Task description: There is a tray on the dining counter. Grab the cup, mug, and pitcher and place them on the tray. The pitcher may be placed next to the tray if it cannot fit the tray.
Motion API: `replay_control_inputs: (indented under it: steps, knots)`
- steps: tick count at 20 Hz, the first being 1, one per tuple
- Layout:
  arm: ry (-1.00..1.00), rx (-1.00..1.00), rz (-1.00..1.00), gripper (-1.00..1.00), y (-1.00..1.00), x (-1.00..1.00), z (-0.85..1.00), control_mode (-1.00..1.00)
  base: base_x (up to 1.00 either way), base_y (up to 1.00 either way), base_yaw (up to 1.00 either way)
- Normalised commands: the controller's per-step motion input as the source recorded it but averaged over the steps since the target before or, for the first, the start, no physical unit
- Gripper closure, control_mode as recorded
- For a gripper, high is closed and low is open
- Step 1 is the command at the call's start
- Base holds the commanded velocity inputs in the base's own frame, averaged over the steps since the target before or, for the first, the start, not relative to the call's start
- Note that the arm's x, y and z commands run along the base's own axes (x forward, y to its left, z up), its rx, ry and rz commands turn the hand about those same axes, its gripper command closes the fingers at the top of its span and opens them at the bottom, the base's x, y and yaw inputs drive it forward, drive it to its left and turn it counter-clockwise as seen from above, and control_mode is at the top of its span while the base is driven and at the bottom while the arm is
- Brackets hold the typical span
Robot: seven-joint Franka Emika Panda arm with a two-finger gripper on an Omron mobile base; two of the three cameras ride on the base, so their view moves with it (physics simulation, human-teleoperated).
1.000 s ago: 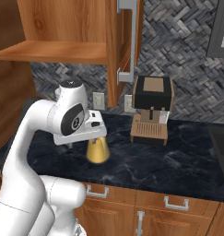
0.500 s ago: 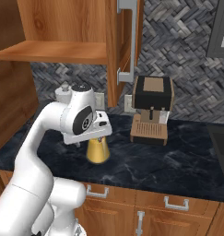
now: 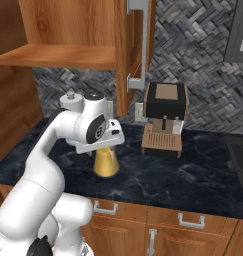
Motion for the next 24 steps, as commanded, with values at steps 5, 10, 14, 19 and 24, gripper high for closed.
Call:
replay_control_inputs:
  steps: [5, 10, 14, 19, 24]
  knots:
    - [0.01, 0.00, 0.02, -1.00, 0.00, 0.26, -0.13, -1.00, 0.00, 0.00, 0.00]
    - [0.00, 0.00, 0.03, -1.00, -0.06, 0.22, -0.19, -1.00, 0.00, 0.00, 0.00]
    - [0.00, 0.00, 0.04, -1.00, -0.07, 0.14, -0.17, -1.00, 0.00, 0.00, 0.00]
    - [0.00, 0.00, 0.01, -1.00, 0.00, 0.02, -0.15, -1.00, 0.00, 0.00, 0.00]
    - [0.00, 0.00, 0.00, -1.00, 0.00, 0.00, -0.20, -1.00, 0.00, 0.00, 0.00]
